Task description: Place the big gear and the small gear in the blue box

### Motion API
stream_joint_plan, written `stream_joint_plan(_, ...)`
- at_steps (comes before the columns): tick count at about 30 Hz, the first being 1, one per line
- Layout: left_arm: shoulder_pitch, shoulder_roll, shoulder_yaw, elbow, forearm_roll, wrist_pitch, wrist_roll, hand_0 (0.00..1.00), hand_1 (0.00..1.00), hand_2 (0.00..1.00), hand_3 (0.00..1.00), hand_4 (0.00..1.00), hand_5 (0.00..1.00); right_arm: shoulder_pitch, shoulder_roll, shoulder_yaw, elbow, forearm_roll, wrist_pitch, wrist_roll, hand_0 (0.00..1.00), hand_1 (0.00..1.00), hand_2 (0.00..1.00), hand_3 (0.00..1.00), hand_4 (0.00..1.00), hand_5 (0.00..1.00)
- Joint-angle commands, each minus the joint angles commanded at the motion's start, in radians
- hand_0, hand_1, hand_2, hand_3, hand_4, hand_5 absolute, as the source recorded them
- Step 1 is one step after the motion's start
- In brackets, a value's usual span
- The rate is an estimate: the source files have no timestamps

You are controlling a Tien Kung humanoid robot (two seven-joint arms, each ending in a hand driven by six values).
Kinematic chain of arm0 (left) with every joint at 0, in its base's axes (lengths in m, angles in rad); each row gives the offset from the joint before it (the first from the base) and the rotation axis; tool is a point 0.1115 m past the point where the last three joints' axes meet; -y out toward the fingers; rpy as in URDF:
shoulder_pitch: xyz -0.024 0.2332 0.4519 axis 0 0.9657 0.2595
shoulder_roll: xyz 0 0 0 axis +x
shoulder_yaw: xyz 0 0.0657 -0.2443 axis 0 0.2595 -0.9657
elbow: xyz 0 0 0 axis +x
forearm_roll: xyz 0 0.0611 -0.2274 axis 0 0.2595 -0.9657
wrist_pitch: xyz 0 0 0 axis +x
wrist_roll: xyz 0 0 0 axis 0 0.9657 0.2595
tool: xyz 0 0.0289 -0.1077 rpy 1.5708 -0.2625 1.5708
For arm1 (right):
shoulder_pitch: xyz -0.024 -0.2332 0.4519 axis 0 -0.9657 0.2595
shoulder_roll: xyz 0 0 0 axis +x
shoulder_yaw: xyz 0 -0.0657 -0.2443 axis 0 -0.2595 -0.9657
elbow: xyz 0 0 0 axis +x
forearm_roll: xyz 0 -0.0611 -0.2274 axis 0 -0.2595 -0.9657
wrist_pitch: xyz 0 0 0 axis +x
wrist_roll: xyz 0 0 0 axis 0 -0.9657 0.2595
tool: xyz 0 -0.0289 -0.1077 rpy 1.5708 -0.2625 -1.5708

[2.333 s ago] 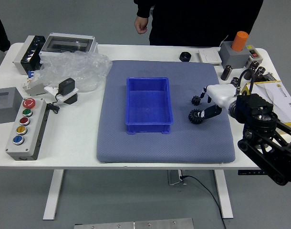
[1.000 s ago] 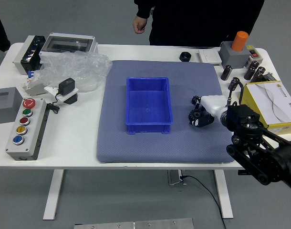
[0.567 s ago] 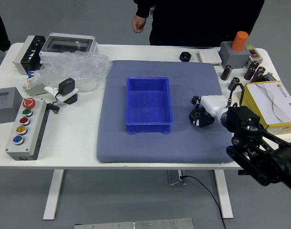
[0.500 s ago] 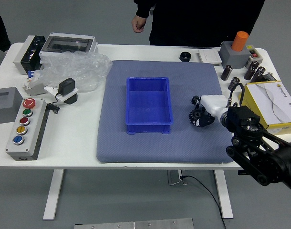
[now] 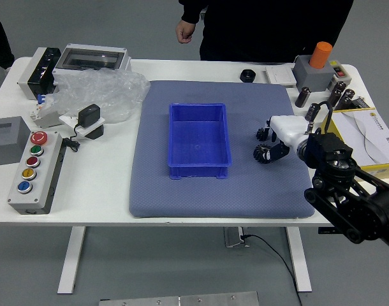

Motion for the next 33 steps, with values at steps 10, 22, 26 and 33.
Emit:
stream_joint_plan(10, -0.001, 0.004, 0.002, 0.0, -0.004, 0.001, 0.0, 0.847, 0.818, 0.826, 0.859, 0.743, 0.297, -0.002, -0.024, 0.029, 0.09, 0.003, 0.044, -0.037, 0.584, 0.461, 0.465, 0.573, 0.858, 0.115)
stream_joint_plan(22, -0.001, 0.005, -0.002, 0.0, 0.002, 0.0, 0.0, 0.847, 0.818, 0.826, 0.859, 0.742, 0.297, -0.002, -0.029, 0.048, 0.117, 0.026, 0.171, -0.075, 0.566, 0.53, 0.605, 0.692, 0.9, 0.469)
stream_joint_plan(26, 0.0, 0.005, -0.002, 0.0, 0.004, 0.0, 0.0, 0.847, 0.818, 0.826, 0.859, 0.742, 0.297, -0.002, -0.025, 0.044, 0.106, 0.025, 0.18, -0.074, 0.566, 0.53, 0.605, 0.692, 0.9, 0.469)
stream_joint_plan(33, 0.001, 0.004, -0.003, 0.0, 0.007, -0.001, 0.0, 0.847, 0.817, 0.825, 0.859, 0.743, 0.297, 0.001, -0.018, 0.041, 0.09, 0.018, 0.189, -0.074, 0.589, 0.565, 0.645, 0.758, 0.978, 0.506)
